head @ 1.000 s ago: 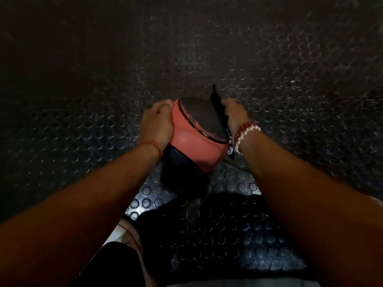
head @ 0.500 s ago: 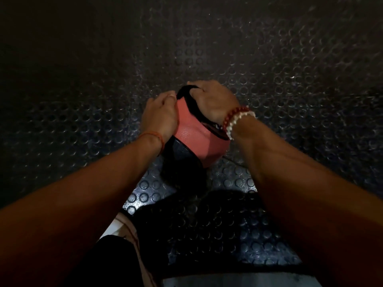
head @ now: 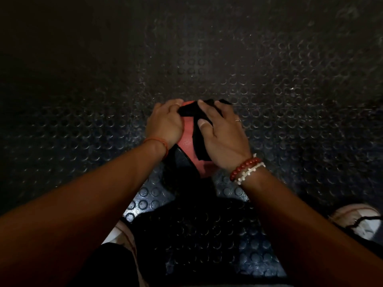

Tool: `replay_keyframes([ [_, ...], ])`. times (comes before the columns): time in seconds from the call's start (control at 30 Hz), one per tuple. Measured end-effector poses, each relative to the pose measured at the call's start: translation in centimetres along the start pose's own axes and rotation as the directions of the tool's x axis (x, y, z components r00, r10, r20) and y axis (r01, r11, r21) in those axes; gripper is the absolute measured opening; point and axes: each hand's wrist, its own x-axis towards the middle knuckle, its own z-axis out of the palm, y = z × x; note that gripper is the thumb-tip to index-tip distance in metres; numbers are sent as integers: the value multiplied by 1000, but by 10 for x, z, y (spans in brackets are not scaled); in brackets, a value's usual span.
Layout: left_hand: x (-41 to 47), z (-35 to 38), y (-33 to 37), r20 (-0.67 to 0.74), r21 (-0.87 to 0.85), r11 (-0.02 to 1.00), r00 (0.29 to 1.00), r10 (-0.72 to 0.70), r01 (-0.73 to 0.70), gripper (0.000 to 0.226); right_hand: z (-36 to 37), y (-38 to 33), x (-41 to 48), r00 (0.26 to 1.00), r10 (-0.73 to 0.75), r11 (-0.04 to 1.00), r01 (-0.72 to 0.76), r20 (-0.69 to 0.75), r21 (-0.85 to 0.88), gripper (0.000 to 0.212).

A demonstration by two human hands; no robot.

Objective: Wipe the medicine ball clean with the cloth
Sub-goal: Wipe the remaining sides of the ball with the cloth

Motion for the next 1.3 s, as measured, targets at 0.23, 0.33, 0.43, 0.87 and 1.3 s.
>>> replay_keyframes([
  [0.23, -2, -8, -2, 47, -19, 996, 995, 84, -83, 40, -11, -7, 67, 978, 83, 989, -104, 193, 103, 32],
  [0.33, -7, -8, -4, 33, 30, 993, 993, 113, -114, 40, -14, -3, 82, 910, 193, 927, -292, 368, 236, 32],
  [0.43, -11, -7, -4, 17, 70, 988, 991, 134, -135, 40, -14, 18, 79, 849, 353, 664, -524, 394, 533, 25],
  [0.87, -9, -7, 0, 26, 96, 983, 988, 155, -157, 34, 11, -1, -7, 975, 190, 965, -165, -113, 202, 48],
  [1.3, -12, -64, -26, 80, 74, 971, 972, 222, -228, 41, 40, 37, 35, 733, 458, 106, -607, 504, 787, 30],
])
